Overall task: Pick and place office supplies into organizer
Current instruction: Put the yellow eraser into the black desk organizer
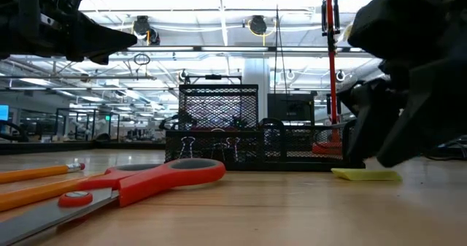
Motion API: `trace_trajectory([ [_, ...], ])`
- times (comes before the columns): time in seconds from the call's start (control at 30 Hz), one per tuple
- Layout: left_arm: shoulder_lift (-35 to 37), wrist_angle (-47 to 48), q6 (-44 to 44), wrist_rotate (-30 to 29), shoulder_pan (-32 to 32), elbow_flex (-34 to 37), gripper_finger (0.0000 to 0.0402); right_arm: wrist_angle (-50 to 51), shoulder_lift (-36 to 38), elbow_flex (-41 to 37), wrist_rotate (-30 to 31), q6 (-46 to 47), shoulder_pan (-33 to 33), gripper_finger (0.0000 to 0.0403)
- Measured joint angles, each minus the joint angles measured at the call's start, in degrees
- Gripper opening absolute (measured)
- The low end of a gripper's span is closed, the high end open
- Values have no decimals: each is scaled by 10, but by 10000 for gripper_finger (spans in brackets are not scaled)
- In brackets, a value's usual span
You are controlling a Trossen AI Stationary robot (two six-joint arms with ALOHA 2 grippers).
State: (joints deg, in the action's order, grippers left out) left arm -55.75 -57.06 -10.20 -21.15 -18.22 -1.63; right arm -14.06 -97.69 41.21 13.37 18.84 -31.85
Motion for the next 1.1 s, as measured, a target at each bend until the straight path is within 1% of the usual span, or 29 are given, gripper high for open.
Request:
trace_trajectory([
  [0.27, 0, 0, 0, 0, 0, 0, 6, -8, -24, 0, 1, 12, 6, 158],
  [0.43, 0, 0, 0, 0, 0, 0, 6, -7, -26, 1, 0, 14, 7, 158],
  [0.77, 0, 0, 0, 0, 0, 0, 6, 15, -44, 2, 3, 28, 11, 153],
  [0.83, 0, 0, 0, 0, 0, 0, 6, 12, -47, 1, 1, 23, 16, 141],
  [0.9, 0, 0, 0, 0, 0, 0, 6, 2, -47, 1, -7, 15, 21, 120],
  [1.0, 0, 0, 0, 0, 0, 0, 6, -22, -44, 0, -25, -4, 23, 78],
  [1.1, 0, 0, 0, 0, 0, 0, 6, -31, -38, 0, -28, -18, 23, 35],
])
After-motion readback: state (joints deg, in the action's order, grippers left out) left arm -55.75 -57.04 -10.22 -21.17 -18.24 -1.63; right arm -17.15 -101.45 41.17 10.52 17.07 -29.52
